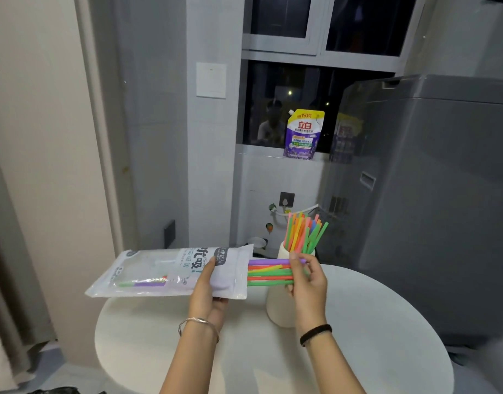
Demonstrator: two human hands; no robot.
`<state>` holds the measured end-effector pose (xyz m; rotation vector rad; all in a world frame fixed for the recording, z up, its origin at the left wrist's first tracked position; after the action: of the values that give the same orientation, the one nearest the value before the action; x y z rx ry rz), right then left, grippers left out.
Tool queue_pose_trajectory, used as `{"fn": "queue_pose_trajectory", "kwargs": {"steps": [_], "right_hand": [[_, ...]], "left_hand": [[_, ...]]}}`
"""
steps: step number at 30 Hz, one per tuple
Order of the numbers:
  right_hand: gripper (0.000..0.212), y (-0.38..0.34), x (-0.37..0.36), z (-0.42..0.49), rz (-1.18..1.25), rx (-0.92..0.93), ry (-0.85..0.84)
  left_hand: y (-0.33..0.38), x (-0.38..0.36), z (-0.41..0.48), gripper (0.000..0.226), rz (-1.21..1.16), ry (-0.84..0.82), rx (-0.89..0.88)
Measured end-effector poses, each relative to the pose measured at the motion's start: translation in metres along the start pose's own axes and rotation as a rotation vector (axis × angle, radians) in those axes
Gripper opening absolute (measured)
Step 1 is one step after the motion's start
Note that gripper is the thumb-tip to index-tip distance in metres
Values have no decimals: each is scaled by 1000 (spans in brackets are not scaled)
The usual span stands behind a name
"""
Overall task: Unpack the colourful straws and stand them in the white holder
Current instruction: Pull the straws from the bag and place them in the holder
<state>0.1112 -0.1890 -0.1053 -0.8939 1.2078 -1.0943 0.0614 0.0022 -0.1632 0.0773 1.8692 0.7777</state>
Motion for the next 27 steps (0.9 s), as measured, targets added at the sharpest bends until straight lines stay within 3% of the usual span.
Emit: {"fn": "queue_pose_trajectory", "kwargs": {"steps": [3, 8, 17, 22, 27], "right_hand": [[6, 1, 1, 0, 60, -77, -43], [16, 6, -17, -3, -224, -123, -264], [19, -19, 10, 14, -152, -68, -252], [18, -22, 23, 18, 138, -88, -104], [31, -9, -2, 5, -99, -133, -230]], "left_hand": [[-7, -2, 1, 36, -37, -2, 21], [-19, -15, -2, 23, -13, -67, 45], [-10, -2, -3, 31, -114, 2, 39], [-19, -8, -6, 30, -83, -25, 84], [-35, -21, -12, 17, -86, -49, 131]]}}
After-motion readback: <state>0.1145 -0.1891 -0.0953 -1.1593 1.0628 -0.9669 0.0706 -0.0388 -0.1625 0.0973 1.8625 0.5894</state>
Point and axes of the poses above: each hand's wrist, its own z-axis towards the middle knuckle, its own x-axis out of the back of the hand, y = z × x, the point moved 9 cm from there along z, towards the middle knuckle, and after that the axes turned 2 degrees about -z, right-handed, at the moved point
